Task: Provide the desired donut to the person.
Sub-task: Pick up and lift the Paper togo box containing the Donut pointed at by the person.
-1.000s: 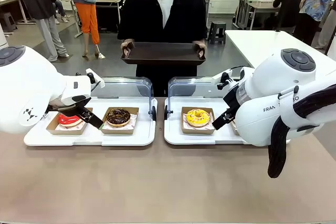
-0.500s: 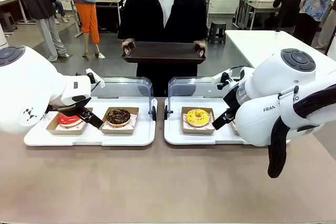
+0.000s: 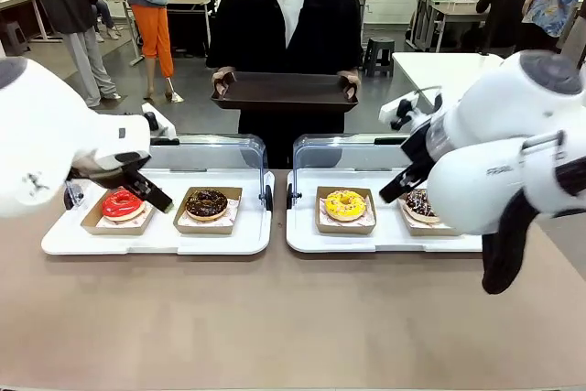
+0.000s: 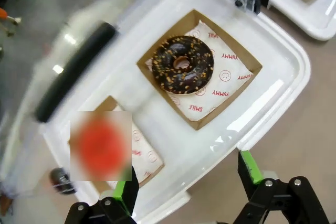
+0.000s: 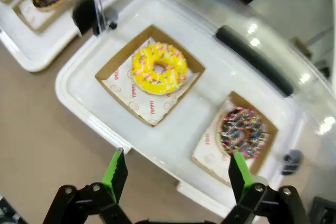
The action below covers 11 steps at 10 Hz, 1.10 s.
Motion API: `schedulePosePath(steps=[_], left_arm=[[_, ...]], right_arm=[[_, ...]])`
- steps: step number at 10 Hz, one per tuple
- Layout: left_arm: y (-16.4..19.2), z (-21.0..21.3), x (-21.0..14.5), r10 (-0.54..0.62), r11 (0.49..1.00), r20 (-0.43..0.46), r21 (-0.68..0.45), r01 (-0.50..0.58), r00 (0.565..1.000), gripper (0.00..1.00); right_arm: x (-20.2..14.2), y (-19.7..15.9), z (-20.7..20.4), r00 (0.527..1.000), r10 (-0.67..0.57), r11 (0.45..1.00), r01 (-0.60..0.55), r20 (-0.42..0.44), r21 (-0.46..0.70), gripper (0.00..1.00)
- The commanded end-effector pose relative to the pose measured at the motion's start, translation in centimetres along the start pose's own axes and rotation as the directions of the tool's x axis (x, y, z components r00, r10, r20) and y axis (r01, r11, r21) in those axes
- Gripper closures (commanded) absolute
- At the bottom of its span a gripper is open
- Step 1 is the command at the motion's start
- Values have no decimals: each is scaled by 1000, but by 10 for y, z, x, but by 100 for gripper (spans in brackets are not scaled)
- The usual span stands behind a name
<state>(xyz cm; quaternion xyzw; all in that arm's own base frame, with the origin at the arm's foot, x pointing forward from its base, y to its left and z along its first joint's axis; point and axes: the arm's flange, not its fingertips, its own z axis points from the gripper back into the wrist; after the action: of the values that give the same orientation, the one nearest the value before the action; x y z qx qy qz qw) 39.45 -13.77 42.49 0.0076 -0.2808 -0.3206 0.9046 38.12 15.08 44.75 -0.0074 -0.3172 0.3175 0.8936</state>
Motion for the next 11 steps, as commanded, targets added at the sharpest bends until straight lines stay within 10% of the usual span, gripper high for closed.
schedulePosePath(steps=[1, 5, 11], left_arm=[[8, 72, -1, -67, 998, 11, -5, 67, 998, 0], [19, 175, 2, -55, 996, 34, 70, 52, 998, 0], [17, 186, 3, -46, 998, 52, 52, 43, 998, 0]], right_arm=[[-22, 7, 70, 1000, 9, 999, -9, 0, -52, 0], [-31, 9, 174, 999, 34, 992, -32, 11, -120, 0], [-17, 2, 184, 999, 26, 995, -23, 28, -100, 0]])
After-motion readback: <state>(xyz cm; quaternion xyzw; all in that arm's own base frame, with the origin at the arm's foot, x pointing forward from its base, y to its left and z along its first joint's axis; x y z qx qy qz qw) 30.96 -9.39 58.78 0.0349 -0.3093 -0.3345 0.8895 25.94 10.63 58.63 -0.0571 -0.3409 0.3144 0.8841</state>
